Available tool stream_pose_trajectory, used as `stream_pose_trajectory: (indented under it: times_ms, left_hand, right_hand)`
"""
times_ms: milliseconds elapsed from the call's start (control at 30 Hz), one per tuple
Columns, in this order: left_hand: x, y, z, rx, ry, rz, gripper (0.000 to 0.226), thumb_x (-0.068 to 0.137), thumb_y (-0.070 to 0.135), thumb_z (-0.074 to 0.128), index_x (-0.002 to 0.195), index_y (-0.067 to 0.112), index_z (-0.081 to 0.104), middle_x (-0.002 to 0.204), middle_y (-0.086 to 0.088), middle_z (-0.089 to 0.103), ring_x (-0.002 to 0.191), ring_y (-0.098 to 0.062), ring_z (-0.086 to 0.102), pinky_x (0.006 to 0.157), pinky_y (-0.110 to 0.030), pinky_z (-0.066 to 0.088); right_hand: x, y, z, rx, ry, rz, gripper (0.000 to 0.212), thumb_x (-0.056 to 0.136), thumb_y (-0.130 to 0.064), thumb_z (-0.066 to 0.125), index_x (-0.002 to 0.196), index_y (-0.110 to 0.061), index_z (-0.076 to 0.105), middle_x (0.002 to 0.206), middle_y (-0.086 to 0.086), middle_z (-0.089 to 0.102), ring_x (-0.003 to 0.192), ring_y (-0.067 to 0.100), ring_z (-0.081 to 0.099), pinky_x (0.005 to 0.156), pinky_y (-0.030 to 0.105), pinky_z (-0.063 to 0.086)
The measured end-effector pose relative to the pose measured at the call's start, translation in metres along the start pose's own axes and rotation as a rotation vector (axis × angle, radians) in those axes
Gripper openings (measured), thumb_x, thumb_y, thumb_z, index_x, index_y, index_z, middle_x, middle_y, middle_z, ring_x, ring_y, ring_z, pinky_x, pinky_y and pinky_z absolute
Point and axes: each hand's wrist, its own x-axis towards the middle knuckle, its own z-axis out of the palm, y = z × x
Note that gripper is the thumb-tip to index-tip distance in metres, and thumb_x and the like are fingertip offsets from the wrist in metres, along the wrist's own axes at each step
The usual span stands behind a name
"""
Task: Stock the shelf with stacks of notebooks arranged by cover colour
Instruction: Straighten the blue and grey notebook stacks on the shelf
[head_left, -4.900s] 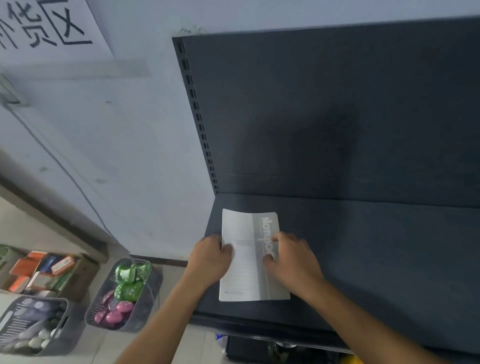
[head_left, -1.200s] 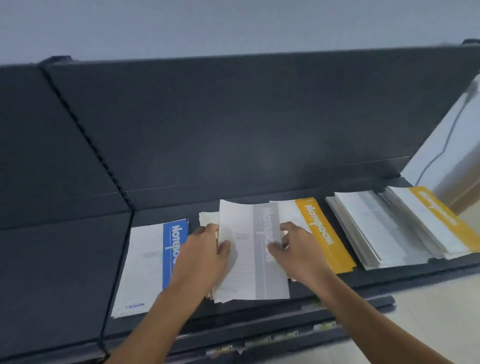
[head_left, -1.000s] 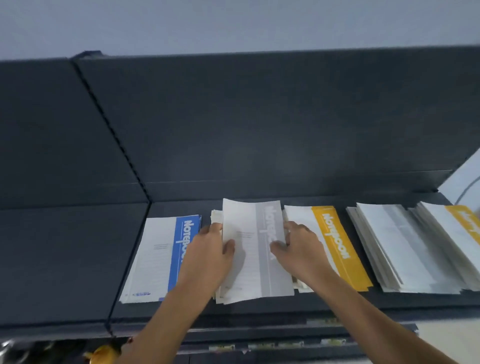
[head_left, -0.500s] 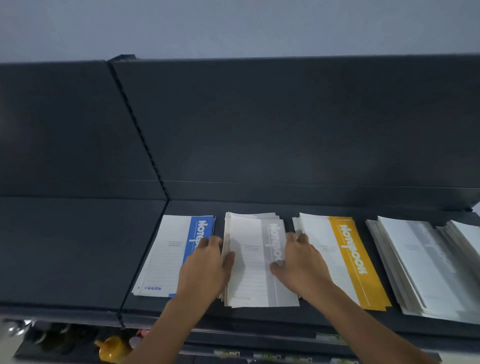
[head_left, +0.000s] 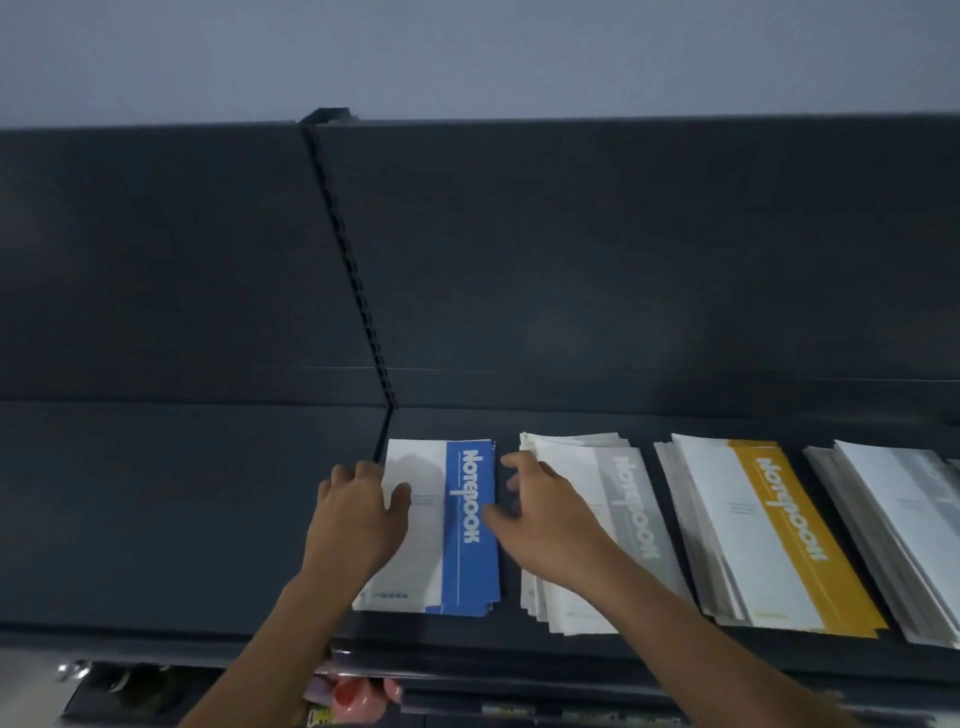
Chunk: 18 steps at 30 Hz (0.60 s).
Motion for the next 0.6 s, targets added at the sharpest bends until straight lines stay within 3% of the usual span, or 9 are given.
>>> stream_pose_trajectory:
  times_ms: [67, 167, 267, 400, 500, 600]
  left_hand:
    - [0.013, -0.012, -0.002, -0.024, -0.058, -0.011, 0.041, 0.099, 0.041, 0.055, 0.124, 0.008, 0.057, 0.122, -0.014, 0.055, 0.117, -0.034, 0.050, 0.092, -0.038, 0.042]
    - [0.027, -0.023, 0.001, -0.036, -0.129, 0.001, 0.042, 0.100, 0.044, 0.054, 0.124, 0.010, 0.054, 0.123, -0.012, 0.052, 0.113, -0.032, 0.053, 0.090, -0.037, 0.042]
    - [0.030, -0.029, 0.006, -0.053, -0.206, -0.001, 0.040, 0.100, 0.044, 0.053, 0.120, 0.010, 0.054, 0.119, -0.011, 0.056, 0.109, -0.029, 0.057, 0.086, -0.036, 0.045]
    - [0.033, -0.028, 0.009, -0.087, -0.235, 0.017, 0.035, 0.100, 0.045, 0.054, 0.110, 0.011, 0.052, 0.110, -0.009, 0.061, 0.099, -0.026, 0.060, 0.077, -0.034, 0.047]
    - [0.035, -0.025, 0.010, -0.105, -0.247, -0.024, 0.035, 0.099, 0.044, 0.055, 0.107, 0.011, 0.051, 0.105, -0.007, 0.063, 0.094, -0.025, 0.063, 0.073, -0.033, 0.048]
    - [0.037, -0.022, 0.011, -0.140, -0.275, -0.068, 0.040, 0.098, 0.045, 0.056, 0.112, 0.009, 0.051, 0.104, -0.003, 0.062, 0.090, -0.022, 0.062, 0.069, -0.031, 0.046]
  right_hand:
    - [0.010, -0.015, 0.014, 0.091, -0.035, 0.079, 0.060, 0.097, -0.034, 0.061, 0.148, -0.020, 0.032, 0.134, 0.002, 0.049, 0.093, 0.014, 0.063, 0.080, 0.033, 0.056]
    - [0.024, -0.026, 0.034, 0.142, -0.005, 0.174, 0.062, 0.094, -0.033, 0.061, 0.146, -0.018, 0.032, 0.136, 0.006, 0.047, 0.111, 0.023, 0.059, 0.092, 0.045, 0.055]
    - [0.027, -0.031, 0.048, 0.159, 0.039, 0.255, 0.050, 0.091, -0.033, 0.062, 0.133, -0.021, 0.038, 0.126, 0.003, 0.049, 0.106, 0.017, 0.055, 0.079, 0.034, 0.054]
    - [0.028, -0.029, 0.059, 0.142, 0.063, 0.306, 0.039, 0.092, -0.036, 0.061, 0.123, -0.023, 0.041, 0.120, -0.001, 0.053, 0.085, 0.002, 0.052, 0.055, 0.016, 0.037]
    - [0.028, -0.028, 0.062, 0.149, 0.088, 0.357, 0.035, 0.094, -0.036, 0.059, 0.120, -0.022, 0.041, 0.119, -0.003, 0.053, 0.085, 0.002, 0.052, 0.052, 0.016, 0.036]
    - [0.028, -0.030, 0.068, 0.162, 0.086, 0.371, 0.039, 0.095, -0.033, 0.059, 0.126, -0.022, 0.039, 0.119, -0.001, 0.058, 0.096, 0.013, 0.060, 0.055, 0.020, 0.041]
